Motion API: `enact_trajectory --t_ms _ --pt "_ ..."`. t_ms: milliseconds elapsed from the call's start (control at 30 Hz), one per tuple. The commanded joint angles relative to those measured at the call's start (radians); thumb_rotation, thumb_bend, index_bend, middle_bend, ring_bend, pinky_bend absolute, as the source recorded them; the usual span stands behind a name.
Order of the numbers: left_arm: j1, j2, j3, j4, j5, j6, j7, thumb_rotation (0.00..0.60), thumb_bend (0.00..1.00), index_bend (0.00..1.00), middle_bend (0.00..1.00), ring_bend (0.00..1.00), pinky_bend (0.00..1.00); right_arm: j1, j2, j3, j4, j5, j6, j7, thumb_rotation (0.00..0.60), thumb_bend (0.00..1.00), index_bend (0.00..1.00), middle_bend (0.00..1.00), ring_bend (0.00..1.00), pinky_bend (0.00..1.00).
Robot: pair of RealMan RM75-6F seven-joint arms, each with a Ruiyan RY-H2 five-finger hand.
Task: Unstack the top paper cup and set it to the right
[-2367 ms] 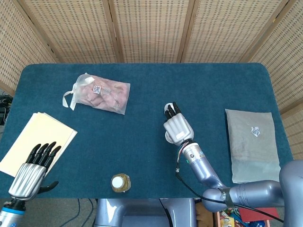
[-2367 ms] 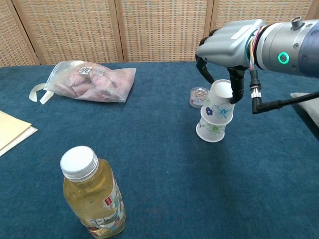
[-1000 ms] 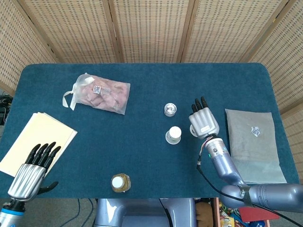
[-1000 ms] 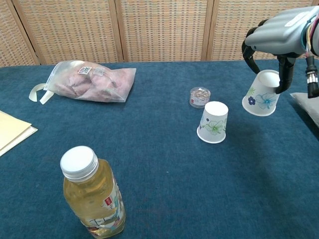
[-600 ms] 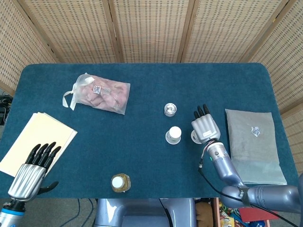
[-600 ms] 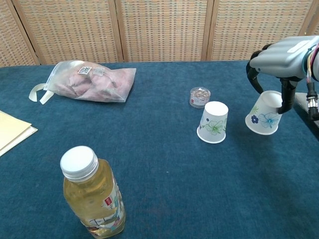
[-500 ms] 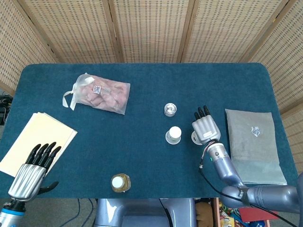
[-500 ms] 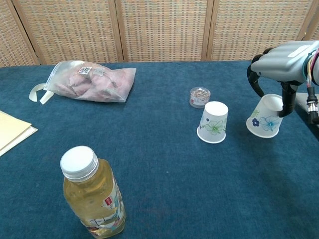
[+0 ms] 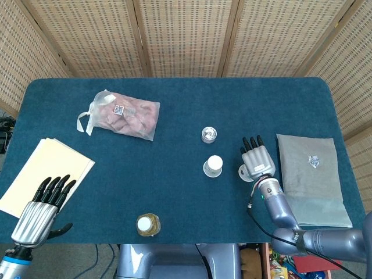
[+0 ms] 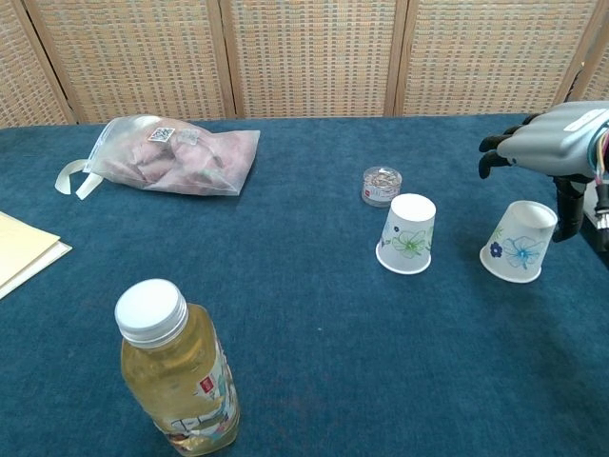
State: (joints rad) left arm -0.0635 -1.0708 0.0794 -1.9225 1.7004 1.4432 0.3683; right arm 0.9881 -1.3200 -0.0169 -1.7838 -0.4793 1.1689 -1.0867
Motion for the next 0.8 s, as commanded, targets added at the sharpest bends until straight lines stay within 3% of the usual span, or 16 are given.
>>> enact_trajectory --t_ms 33,200,300,500,633,800 --pt "0.001 0.001 -0.002 0.000 -0.001 0.003 -0.003 0.600 0.16 0.00 0.00 0.00 0.00 0.005 0.014 0.009 -0.024 0.006 0.020 -0.011 0.600 0.33 0.06 0.00 0.00 0.01" --pt "0.002 0.004 -0.005 0.003 -0.006 0.007 -0.013 0.600 0.16 0.00 0.00 0.00 0.00 -0.014 0.081 0.038 -0.110 -0.050 0.061 0.043 0.600 0.33 0.06 0.00 0.00 0.01" --pt "0.002 0.006 -0.007 0.005 -0.006 0.012 -0.022 0.600 0.16 0.00 0.00 0.00 0.00 -0.060 0.144 0.039 -0.199 -0.177 0.097 0.131 0.600 0.33 0.06 0.00 0.00 0.00" --pt "0.006 0.007 -0.011 0.012 -0.006 0.026 -0.043 0.600 0.16 0.00 0.00 0.00 0.00 -0.248 0.200 -0.057 -0.268 -0.588 0.220 0.408 0.600 0.29 0.03 0.00 0.00 0.00" --pt "0.006 0.006 -0.012 0.016 -0.006 0.028 -0.048 0.600 0.16 0.00 0.00 0.00 0.00 -0.379 0.194 -0.144 -0.223 -0.819 0.310 0.573 0.600 0.28 0.00 0.00 0.00 0.00" --pt "0.005 0.002 -0.013 0.021 -0.004 0.026 -0.047 0.600 0.16 0.00 0.00 0.00 0.00 -0.519 0.157 -0.215 -0.130 -1.002 0.420 0.742 0.600 0.27 0.00 0.00 0.00 0.00"
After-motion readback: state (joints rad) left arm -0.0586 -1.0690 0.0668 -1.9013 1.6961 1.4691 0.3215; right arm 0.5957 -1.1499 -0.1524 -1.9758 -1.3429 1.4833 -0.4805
